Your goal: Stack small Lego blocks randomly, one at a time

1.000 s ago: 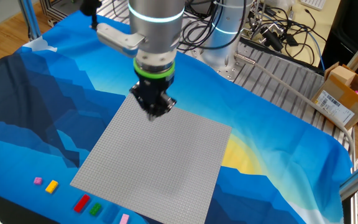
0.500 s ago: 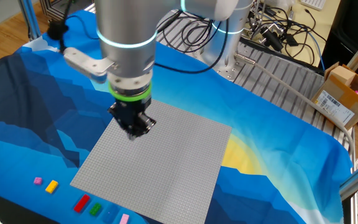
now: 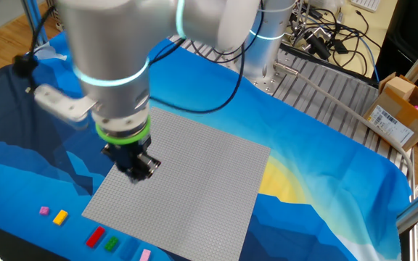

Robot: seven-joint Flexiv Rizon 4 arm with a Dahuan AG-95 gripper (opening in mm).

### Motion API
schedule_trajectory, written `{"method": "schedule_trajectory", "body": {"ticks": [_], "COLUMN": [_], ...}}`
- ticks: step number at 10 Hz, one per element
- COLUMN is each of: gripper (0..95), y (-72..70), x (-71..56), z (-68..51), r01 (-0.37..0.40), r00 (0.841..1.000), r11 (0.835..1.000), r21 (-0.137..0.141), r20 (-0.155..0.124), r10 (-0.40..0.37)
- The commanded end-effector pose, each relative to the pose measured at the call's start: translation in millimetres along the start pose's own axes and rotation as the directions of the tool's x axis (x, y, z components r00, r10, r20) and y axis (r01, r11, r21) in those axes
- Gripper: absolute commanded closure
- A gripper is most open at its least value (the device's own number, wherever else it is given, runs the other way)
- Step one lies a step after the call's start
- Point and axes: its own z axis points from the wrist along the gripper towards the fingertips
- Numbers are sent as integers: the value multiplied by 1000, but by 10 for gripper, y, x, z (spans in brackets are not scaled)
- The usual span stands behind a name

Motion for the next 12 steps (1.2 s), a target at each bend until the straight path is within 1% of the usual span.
{"method": "schedule_trajectory", "body": {"ticks": [1, 2, 3, 4, 5, 6, 7, 8, 9, 10, 12], "gripper": [950, 950, 950, 950, 760, 570, 570, 570, 570, 570, 570], "y": [-5, -5, -5, -5, -5, -5, -5, -5, -5, -5, -5], "x": [76, 76, 76, 76, 76, 76, 76, 76, 76, 76, 76], "z": [-26, -26, -26, -26, -26, -26, -26, -26, -26, -26, -26], "r01": [-17, -10, -9, -10, -50, -58, -42, -30, -30, -27, -12], "r00": [1000, 1000, 1000, 998, 989, 987, 990, 990, 987, 987, 988], "r11": [1000, 1000, 1000, 1000, 999, 998, 999, 999, 999, 998, 998], "r21": [2, 2, 5, 12, 19, 20, 31, 38, 46, 49, 55], "r20": [16, 17, 30, 68, 143, 150, 137, 140, 157, 163, 154], "r10": [17, 10, 9, 9, 47, 54, 37, 24, 23, 18, 3]}}
